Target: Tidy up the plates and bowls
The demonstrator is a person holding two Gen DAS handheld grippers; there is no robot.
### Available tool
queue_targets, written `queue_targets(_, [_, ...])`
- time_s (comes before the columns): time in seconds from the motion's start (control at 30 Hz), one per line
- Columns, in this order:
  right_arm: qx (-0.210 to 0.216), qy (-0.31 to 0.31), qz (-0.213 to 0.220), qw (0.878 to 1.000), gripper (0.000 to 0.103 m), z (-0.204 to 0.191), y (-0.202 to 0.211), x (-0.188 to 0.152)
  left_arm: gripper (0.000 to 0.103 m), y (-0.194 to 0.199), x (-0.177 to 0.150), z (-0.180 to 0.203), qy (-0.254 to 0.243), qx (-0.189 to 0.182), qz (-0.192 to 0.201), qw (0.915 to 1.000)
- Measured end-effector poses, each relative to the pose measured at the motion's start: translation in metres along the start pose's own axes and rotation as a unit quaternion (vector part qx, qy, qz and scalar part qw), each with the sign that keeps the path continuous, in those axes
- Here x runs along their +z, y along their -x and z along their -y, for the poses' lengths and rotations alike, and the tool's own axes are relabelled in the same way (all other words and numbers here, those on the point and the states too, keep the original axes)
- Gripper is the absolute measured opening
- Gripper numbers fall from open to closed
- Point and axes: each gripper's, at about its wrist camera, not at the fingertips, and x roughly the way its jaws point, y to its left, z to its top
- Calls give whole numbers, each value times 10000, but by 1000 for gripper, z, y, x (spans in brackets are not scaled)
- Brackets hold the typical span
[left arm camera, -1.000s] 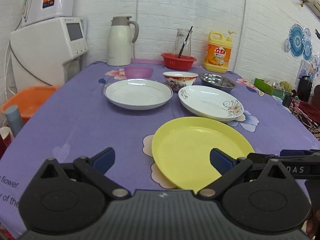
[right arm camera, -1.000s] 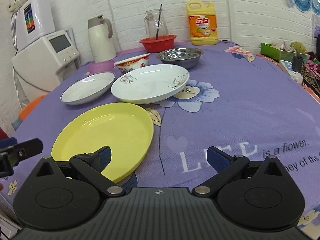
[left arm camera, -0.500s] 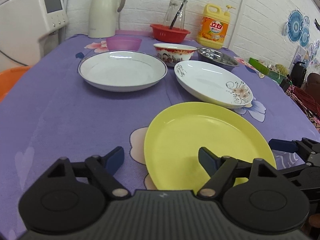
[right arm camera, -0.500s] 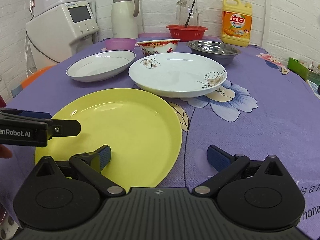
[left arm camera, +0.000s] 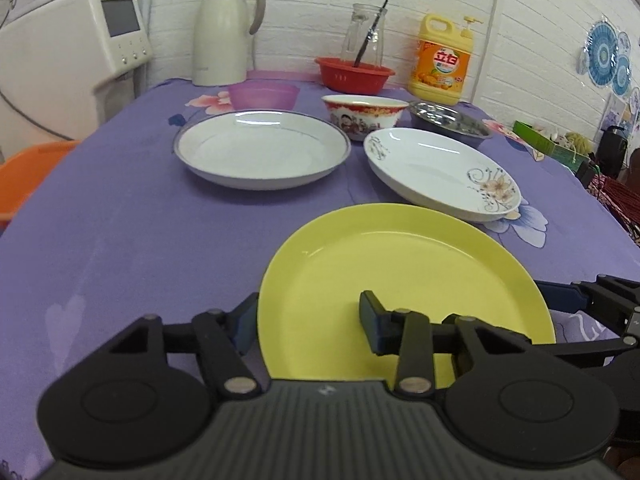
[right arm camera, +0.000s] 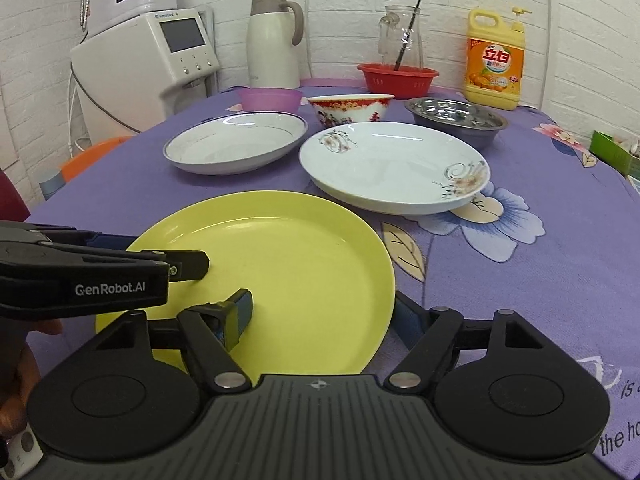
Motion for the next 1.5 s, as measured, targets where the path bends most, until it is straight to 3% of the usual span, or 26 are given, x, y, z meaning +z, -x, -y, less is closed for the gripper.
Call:
queue_targets(0.3, [661,400,38,9970,103,-59,-28,25,38,18,6,-57,362,696,51,9969])
queue_targets(0.57, [492,439,-139,9977,103,-60,-47,28,39,-5,8,-57,413,586,22,9974])
queue_targets(0.7, [569,411,-115,9975,103,-58,-49,26,50,-6,5,-59,372,515,93,9979])
queue_targets(0.73, [602,397,-113,9973,103,-57,-49,26,56,-6,7,-61,384,495,68,9980])
queue_targets(0.77, [672,371,-121,9970,103,-54,-49,26,69,-5,8,-64,458,484,50,9978])
queue_targets(0.9, [740,71,-110,9972,103,-33,-34,33,72,7,21,-89,939,338,271,9946])
queue_targets(1.03, [728,-190,262,9968,103,-9,-22,61,72,5,45,-108,1212,558,461,9900])
queue_targets(1.23, [917,-57,522,9944,103,1,-68,119,72,-20,85,-121,1393,727,549,9860])
queue_targets(1.5, [1267,-213,-1,9917,103,3,-144,147,72,-44,108,-132,1365,829,445,9862])
